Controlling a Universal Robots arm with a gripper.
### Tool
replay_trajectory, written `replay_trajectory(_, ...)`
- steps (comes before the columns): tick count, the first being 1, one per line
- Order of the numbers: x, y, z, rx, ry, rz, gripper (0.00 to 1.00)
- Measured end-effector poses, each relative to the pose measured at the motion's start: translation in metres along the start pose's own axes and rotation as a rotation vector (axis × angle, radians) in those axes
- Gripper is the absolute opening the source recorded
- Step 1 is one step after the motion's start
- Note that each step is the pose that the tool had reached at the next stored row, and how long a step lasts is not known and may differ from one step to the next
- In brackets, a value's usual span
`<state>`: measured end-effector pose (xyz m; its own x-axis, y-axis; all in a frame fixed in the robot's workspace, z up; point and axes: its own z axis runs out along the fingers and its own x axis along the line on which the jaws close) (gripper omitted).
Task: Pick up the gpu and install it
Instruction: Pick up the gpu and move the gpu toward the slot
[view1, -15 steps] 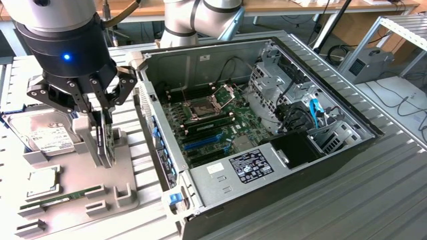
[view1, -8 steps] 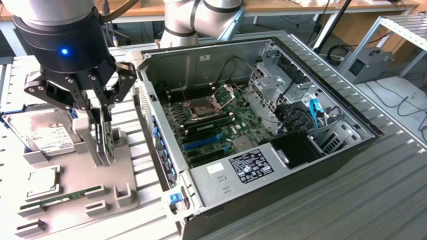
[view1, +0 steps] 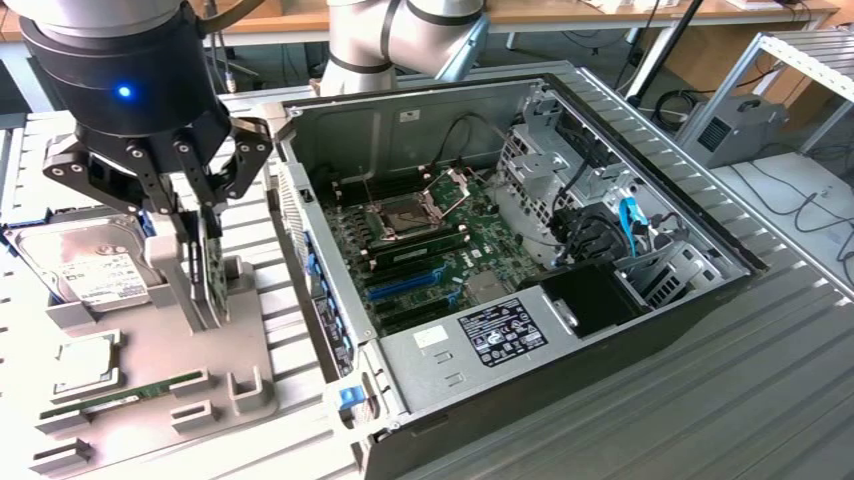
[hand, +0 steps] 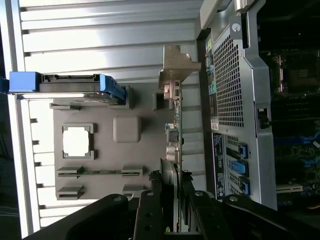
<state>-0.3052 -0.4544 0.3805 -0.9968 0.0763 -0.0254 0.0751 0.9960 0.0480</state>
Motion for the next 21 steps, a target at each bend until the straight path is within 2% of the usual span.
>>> replay_trajectory(21, 0.0, 0.0008, -0.0154, 0.0, 0.0001, 0.0, 0.26)
